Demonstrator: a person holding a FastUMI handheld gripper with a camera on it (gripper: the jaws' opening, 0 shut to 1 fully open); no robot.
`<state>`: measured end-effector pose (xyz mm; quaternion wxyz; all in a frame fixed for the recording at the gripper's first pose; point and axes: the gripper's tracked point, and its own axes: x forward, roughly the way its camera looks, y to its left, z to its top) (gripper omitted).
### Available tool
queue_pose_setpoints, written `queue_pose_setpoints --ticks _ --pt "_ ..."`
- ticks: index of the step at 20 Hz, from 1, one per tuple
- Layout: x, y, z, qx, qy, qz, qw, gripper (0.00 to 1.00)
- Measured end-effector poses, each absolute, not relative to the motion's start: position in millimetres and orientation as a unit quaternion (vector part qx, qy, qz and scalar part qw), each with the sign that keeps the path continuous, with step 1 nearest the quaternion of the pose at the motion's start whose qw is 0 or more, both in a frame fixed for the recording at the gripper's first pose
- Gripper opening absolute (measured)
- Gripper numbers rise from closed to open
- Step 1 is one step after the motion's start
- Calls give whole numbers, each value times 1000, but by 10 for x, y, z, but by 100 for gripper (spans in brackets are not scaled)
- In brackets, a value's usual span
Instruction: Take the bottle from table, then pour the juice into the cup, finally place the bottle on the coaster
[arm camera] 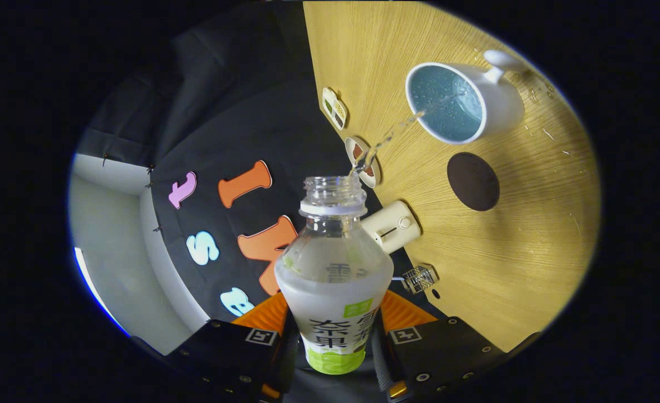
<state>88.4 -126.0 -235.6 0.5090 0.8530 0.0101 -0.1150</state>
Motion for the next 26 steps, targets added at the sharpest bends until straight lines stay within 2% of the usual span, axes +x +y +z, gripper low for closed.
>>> queue_pose_setpoints --ticks 26 --pt "877 -1471 -2325 887 -4 -127 443 58"
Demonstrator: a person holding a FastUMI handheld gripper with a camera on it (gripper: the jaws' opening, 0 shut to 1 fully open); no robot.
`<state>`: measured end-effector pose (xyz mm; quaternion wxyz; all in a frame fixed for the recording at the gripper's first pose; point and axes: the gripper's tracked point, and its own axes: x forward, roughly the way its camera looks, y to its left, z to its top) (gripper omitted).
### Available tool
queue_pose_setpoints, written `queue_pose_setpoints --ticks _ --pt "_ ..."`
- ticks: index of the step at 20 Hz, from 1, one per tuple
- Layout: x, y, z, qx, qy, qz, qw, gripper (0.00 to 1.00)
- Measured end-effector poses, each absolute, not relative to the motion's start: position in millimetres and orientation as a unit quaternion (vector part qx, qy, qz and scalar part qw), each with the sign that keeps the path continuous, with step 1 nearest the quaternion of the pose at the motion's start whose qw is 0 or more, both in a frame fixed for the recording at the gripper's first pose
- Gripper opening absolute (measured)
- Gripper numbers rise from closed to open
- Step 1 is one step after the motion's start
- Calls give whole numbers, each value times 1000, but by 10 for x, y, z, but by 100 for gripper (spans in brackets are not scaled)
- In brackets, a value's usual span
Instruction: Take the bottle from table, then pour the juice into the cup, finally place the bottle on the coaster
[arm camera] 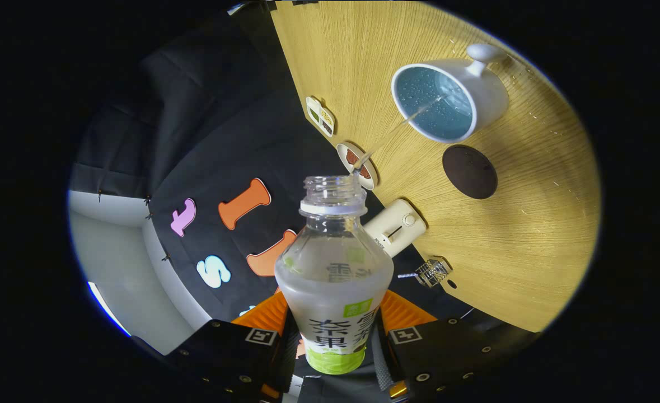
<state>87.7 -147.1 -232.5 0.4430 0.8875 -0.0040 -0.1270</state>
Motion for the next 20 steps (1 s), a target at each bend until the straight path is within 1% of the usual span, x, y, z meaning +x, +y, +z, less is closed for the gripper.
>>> queue_pose_setpoints --ticks 4,11,17,20 --pt "867 -1496 -2336 897 -7 -130 423 58" --pt "901 -1510 -2326 901 -4 -130 414 58" --pt "887 -1472 -2376 894 5 -132 428 58" --pt "883 -1447 -2390 884 12 -131 449 58"
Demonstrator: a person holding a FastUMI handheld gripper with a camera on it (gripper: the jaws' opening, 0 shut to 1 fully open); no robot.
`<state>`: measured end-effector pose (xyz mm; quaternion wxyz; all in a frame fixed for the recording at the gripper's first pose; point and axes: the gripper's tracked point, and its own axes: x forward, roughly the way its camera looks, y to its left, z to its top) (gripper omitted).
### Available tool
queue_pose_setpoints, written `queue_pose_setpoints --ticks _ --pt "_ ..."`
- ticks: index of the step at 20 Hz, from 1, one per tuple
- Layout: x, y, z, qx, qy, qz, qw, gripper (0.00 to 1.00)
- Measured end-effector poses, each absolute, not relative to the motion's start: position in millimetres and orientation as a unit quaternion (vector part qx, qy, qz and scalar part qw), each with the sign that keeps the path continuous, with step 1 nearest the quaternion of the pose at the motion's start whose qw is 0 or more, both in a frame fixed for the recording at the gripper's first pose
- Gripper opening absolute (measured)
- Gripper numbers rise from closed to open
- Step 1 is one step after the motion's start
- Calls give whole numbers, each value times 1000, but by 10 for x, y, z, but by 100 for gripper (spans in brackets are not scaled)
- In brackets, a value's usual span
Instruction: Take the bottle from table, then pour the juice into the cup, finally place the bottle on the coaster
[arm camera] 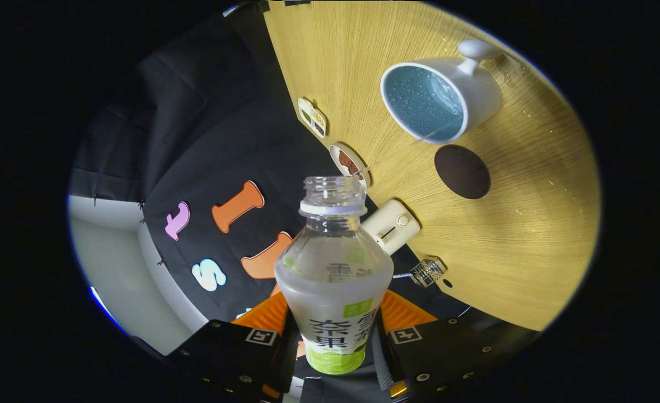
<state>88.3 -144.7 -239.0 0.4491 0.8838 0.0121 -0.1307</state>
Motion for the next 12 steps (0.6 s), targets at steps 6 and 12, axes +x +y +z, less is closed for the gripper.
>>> queue_pose_setpoints --ticks 6,12 --pt "866 -1501 -2320 830 12 -116 545 58" --pt "951 -1475 -2148 723 24 -75 686 58"
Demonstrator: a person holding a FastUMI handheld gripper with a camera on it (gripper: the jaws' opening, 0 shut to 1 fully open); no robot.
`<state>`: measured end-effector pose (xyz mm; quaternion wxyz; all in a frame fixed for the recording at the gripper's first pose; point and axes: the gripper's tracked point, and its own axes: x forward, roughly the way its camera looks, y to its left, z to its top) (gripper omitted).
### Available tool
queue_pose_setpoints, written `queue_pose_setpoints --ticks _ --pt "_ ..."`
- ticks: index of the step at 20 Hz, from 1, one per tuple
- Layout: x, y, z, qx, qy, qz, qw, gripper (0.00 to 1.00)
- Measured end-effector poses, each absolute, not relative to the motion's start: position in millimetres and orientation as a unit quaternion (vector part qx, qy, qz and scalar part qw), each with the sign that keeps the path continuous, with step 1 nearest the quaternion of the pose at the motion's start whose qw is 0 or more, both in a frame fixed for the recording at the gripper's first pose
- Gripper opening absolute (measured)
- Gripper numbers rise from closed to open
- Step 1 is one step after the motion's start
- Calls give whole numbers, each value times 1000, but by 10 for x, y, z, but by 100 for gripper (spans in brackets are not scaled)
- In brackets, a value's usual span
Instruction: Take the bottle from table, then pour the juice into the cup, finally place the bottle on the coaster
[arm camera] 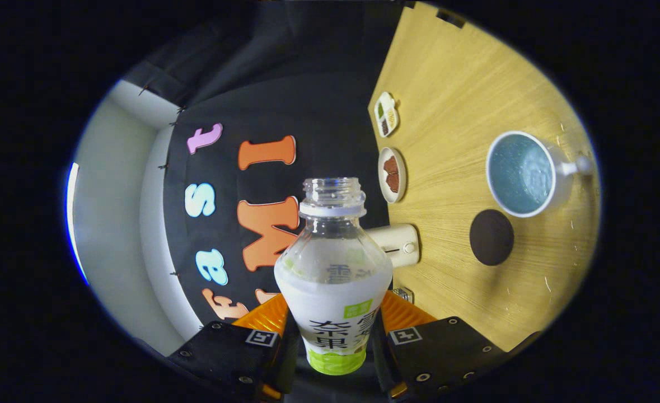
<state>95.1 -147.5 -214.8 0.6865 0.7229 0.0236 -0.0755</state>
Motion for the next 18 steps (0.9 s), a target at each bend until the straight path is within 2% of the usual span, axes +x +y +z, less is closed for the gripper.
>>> queue_pose_setpoints --ticks 5,9,18 --pt "1031 -1423 -2177 609 44 -59 790 58" --pt "1118 -1465 -2354 484 81 -86 867 58" --pt "1376 -1483 -2597 265 126 -133 947 58"
